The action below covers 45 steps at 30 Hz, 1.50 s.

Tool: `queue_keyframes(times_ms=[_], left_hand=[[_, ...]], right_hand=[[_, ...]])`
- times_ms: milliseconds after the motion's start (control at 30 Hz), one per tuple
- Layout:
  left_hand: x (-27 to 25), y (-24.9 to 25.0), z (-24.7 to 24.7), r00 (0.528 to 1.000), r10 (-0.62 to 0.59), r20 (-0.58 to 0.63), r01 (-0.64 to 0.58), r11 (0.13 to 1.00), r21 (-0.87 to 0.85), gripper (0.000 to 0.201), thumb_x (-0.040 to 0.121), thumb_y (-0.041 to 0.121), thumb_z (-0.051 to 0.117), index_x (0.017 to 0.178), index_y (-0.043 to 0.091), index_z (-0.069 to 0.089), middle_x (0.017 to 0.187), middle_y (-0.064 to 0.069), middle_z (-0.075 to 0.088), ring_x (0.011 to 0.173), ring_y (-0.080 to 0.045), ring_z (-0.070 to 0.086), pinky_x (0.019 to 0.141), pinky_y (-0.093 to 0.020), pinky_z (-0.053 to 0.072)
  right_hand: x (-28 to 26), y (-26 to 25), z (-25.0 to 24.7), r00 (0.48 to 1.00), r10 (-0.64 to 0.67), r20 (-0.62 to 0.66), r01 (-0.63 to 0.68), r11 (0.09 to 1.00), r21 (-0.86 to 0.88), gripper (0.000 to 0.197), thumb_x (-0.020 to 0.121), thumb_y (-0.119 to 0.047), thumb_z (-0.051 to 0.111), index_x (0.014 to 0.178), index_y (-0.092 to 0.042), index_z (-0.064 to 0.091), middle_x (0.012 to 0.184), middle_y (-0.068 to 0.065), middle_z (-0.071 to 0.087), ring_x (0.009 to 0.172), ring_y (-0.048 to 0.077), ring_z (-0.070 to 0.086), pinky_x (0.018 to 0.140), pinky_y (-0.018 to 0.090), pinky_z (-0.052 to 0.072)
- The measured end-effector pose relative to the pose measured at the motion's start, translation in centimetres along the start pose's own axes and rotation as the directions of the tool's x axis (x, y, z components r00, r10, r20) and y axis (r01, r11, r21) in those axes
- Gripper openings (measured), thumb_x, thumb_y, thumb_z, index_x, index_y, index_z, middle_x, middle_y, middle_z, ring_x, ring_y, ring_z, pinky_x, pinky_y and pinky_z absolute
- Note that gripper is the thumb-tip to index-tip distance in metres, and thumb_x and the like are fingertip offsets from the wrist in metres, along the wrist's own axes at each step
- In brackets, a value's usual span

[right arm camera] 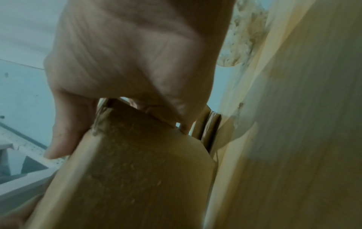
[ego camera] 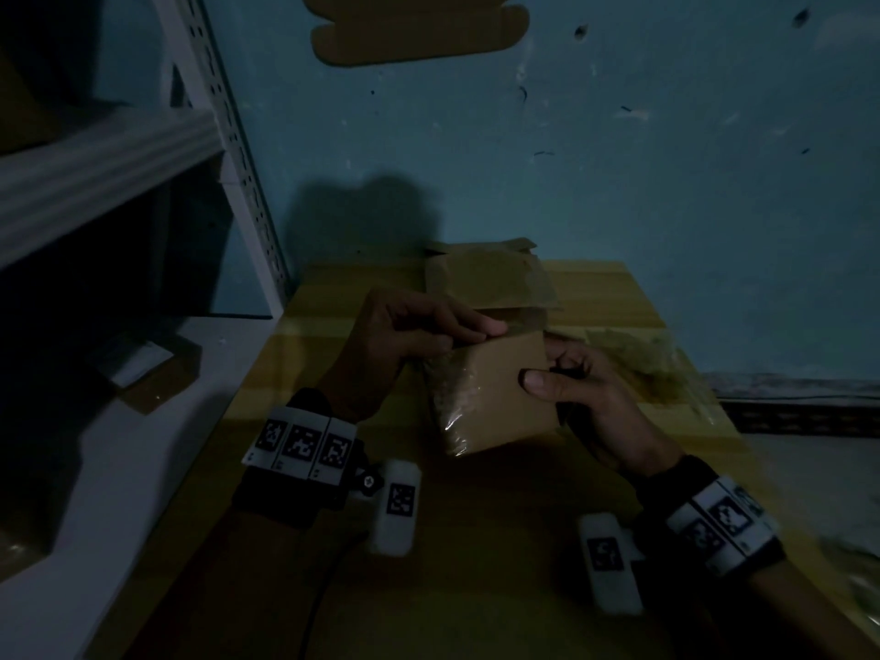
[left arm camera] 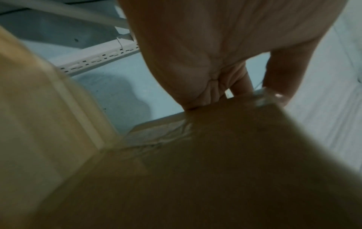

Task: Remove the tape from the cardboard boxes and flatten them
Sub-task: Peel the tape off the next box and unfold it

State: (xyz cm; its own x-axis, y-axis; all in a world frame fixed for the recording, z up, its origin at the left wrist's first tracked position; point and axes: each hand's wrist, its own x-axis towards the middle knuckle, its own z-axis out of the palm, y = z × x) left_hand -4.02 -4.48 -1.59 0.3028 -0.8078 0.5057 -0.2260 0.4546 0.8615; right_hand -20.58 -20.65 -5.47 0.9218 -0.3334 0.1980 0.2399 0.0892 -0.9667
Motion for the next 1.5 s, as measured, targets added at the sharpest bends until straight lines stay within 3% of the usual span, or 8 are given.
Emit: queue_keyframes(times_ms=[133,400,700,900,1100,1200,1267,1500], left_hand=[[0.0,0.3,0.0,0.999,-0.032,0.022,0.032,0.999,0.013,0.024,0.087,-0.005,0.054,0.108,-0.01,0.066,0.117,-0.032,0.065,0.118,-0.04,0.062,0.101,-0.047,0.048],[-0.2,1.2,0.4,0.996,-0.086,0.007,0.085,0.996,0.026,0.026,0.085,0.012,0.067,0.109,0.001,0.07,0.12,-0.021,0.069,0.121,-0.03,0.062,0.102,-0.044,0.049],[0.1,0.9,1.1,0.995,-0.086,-0.046,0.085,0.996,-0.025,0.014,0.089,0.006,0.065,0.083,0.013,0.075,0.108,-0.021,0.073,0.112,-0.036,0.066,0.097,-0.045,0.053],[0.5,0.4,1.3,0.988,-0.102,-0.112,0.107,0.993,0.042,0.013,0.092,0.017,0.06,0.087,0.013,0.072,0.103,-0.007,0.075,0.107,-0.025,0.068,0.088,-0.03,0.054],[1.1,-0.3,1.2,0.95,0.02,-0.312,0.057,0.97,0.236,0.029,0.091,0.03,0.06,0.089,0.002,0.067,0.094,-0.008,0.073,0.096,-0.022,0.069,0.086,-0.032,0.055],[1.2,-0.3,1.5,0.911,0.1,-0.401,0.036,0.947,0.319,0.016,0.098,0.013,0.057,0.089,0.004,0.065,0.089,0.0,0.069,0.089,-0.005,0.066,0.08,-0.019,0.051],[1.1,0.1,1.4,0.909,0.125,-0.397,0.025,0.936,0.352,0.016,0.098,0.004,0.056,0.087,0.011,0.064,0.087,0.004,0.066,0.083,0.003,0.064,0.075,-0.013,0.049],[0.5,0.0,0.2,0.959,0.089,-0.271,-0.028,0.975,0.222,0.014,0.093,0.018,0.057,0.091,0.007,0.065,0.088,-0.009,0.065,0.087,-0.02,0.064,0.08,-0.033,0.054]], right_hand=[[-0.2,-0.3,0.0,1.0,0.017,0.006,-0.018,0.998,0.066,0.026,0.082,-0.011,0.066,0.104,-0.012,0.08,0.102,0.009,0.076,0.093,0.02,0.073,0.077,0.028,0.059],[-0.4,-1.1,-0.5,1.0,-0.005,0.009,0.005,0.997,0.083,0.024,0.078,-0.016,0.068,0.097,-0.015,0.081,0.092,0.006,0.077,0.084,0.018,0.073,0.07,0.026,0.058],[-0.5,-0.8,-1.0,1.0,-0.015,0.003,0.015,0.995,0.1,0.037,0.073,-0.027,0.073,0.105,-0.01,0.078,0.098,0.01,0.076,0.088,0.021,0.073,0.072,0.028,0.058],[-0.3,-0.6,-1.2,0.998,-0.032,-0.05,0.036,0.996,0.076,0.056,0.065,-0.055,0.087,0.101,-0.013,0.079,0.097,0.007,0.074,0.089,0.018,0.07,0.074,0.024,0.056],[0.0,-0.6,-0.7,0.991,-0.058,-0.122,0.073,0.99,0.119,0.027,0.087,-0.02,0.067,0.104,-0.001,0.071,0.095,0.005,0.076,0.085,0.014,0.072,0.072,0.021,0.055],[0.2,-0.6,-0.7,0.983,-0.1,-0.156,0.115,0.989,0.092,0.04,0.082,-0.025,0.08,0.112,-0.001,0.07,0.106,0.008,0.076,0.098,0.02,0.072,0.079,0.028,0.058],[0.1,-0.7,-1.0,0.972,-0.146,-0.182,0.159,0.985,0.06,0.036,0.084,-0.011,0.072,0.118,-0.002,0.068,0.112,0.007,0.075,0.106,0.022,0.071,0.081,0.029,0.058],[-0.3,-0.8,-1.7,0.974,-0.167,-0.151,0.158,0.985,-0.066,0.036,0.076,0.001,0.073,0.113,0.0,0.073,0.111,0.012,0.077,0.103,0.031,0.074,0.083,0.038,0.059]])
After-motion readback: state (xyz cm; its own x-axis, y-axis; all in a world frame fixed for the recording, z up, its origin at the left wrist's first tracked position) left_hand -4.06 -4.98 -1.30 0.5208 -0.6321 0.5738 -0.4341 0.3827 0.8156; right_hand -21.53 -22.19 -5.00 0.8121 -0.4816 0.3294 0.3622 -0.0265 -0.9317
